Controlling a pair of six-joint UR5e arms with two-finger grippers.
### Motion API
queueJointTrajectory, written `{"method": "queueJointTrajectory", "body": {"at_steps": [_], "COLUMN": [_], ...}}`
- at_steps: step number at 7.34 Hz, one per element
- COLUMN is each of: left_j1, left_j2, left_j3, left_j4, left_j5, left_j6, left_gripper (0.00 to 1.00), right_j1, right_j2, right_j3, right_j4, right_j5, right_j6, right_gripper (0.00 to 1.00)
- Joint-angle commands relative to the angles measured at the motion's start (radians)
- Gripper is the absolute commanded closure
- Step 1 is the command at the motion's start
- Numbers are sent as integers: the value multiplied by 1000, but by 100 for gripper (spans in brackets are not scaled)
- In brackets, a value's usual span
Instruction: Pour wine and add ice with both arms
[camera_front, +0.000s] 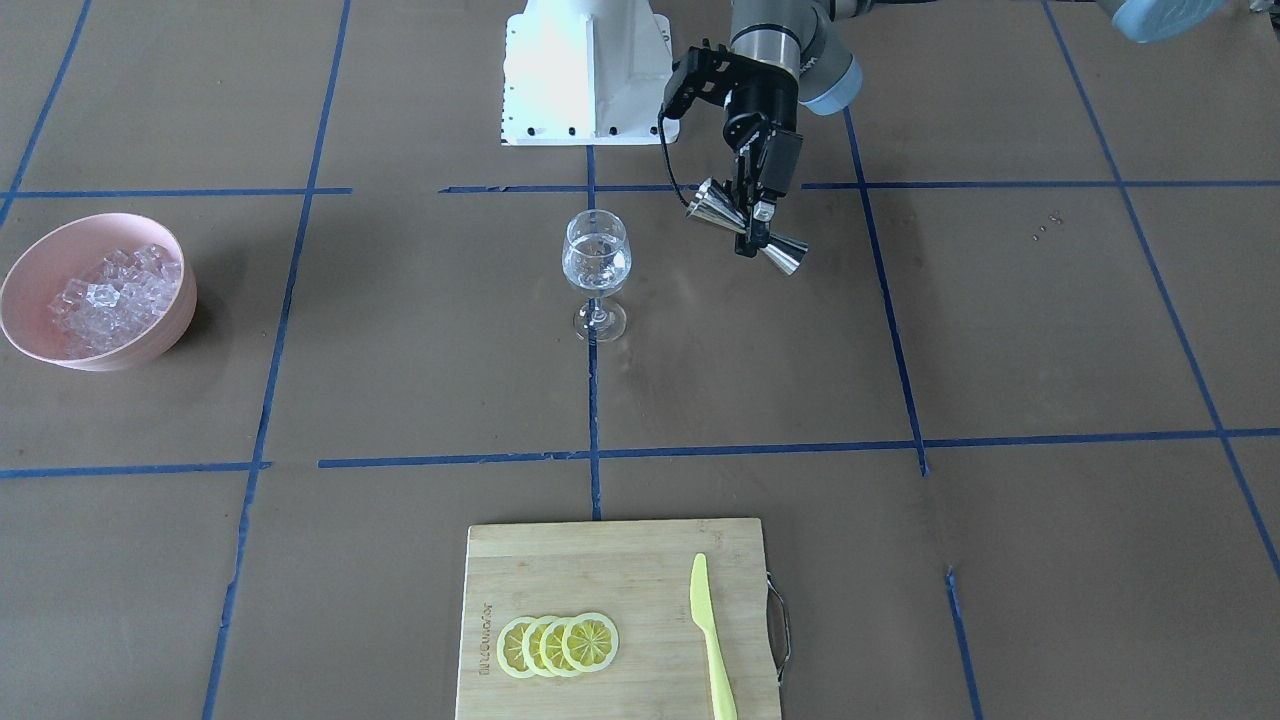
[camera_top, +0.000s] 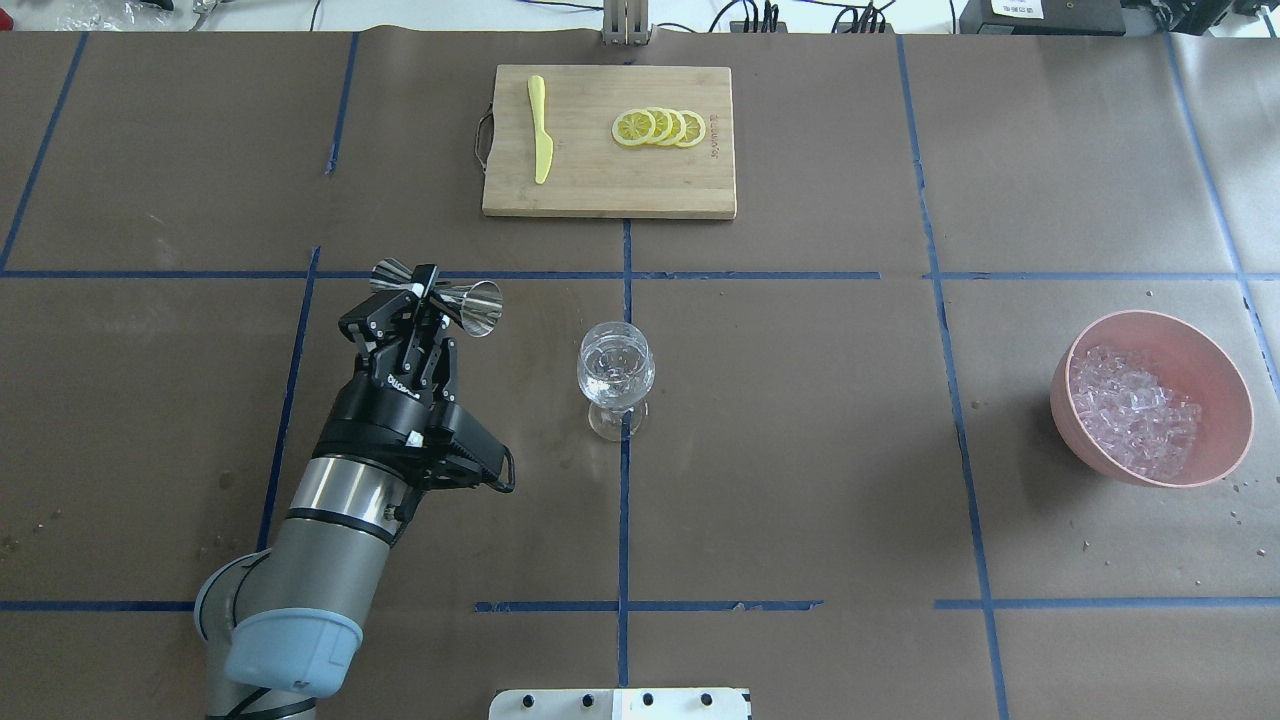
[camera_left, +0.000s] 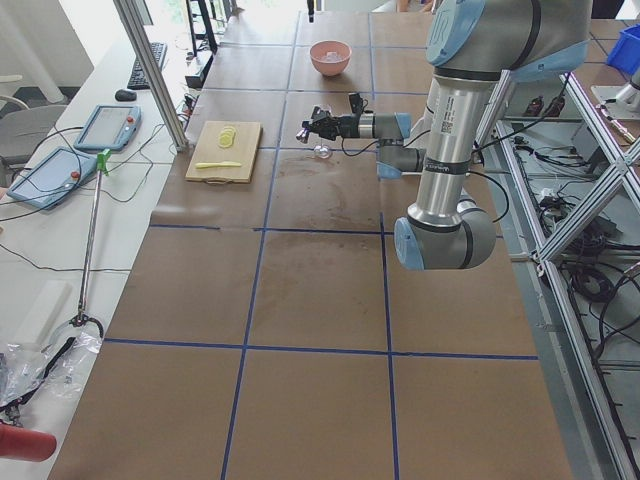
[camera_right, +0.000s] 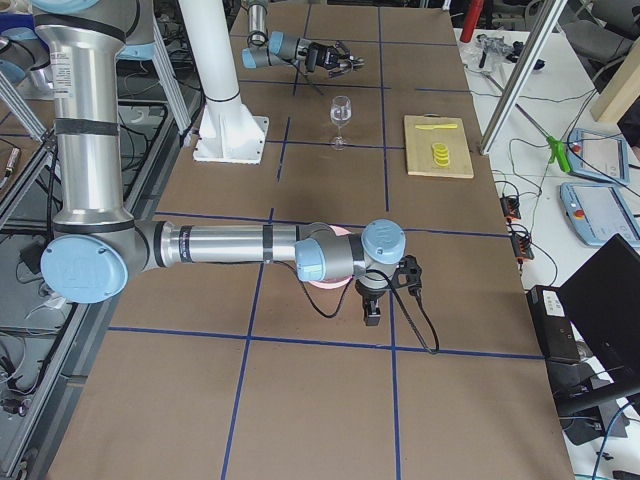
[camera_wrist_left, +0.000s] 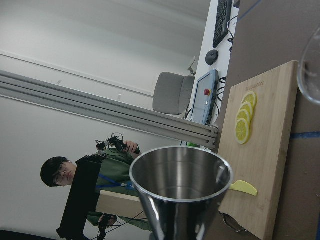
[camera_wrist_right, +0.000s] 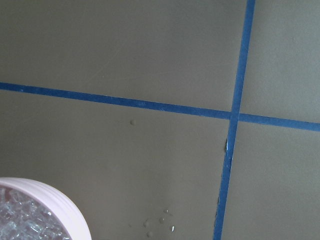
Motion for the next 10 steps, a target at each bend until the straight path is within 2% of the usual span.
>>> {"method": "queueJointTrajectory", "body": {"at_steps": [1,4,6,7,8,10], "left_j1": [-2,-8,-13,-19,-22,-22], "left_j2": [122,343,438,480,486,500], "left_j3": [0,0,0,0,2,2], "left_j4": [-197,-412,-443,-510,-531,-567], "left_j5": [-5,-35,-36,-37,-49,-109], "left_j6": [-27,-27,-28,-28,-59,-378], "left_gripper": [100,100,100,100,100,100], "right_j1": [0,0,0,0,0,0], "right_j2": [3,3,3,3,3,3], "right_j3": [8,18,25,31,33,42], "right_j4": [2,2,2,2,2,2], "right_j5": [0,0,0,0,0,-2], "right_j6": [4,5,5,5,5,5], "right_gripper": [0,0,0,0,0,0]}}
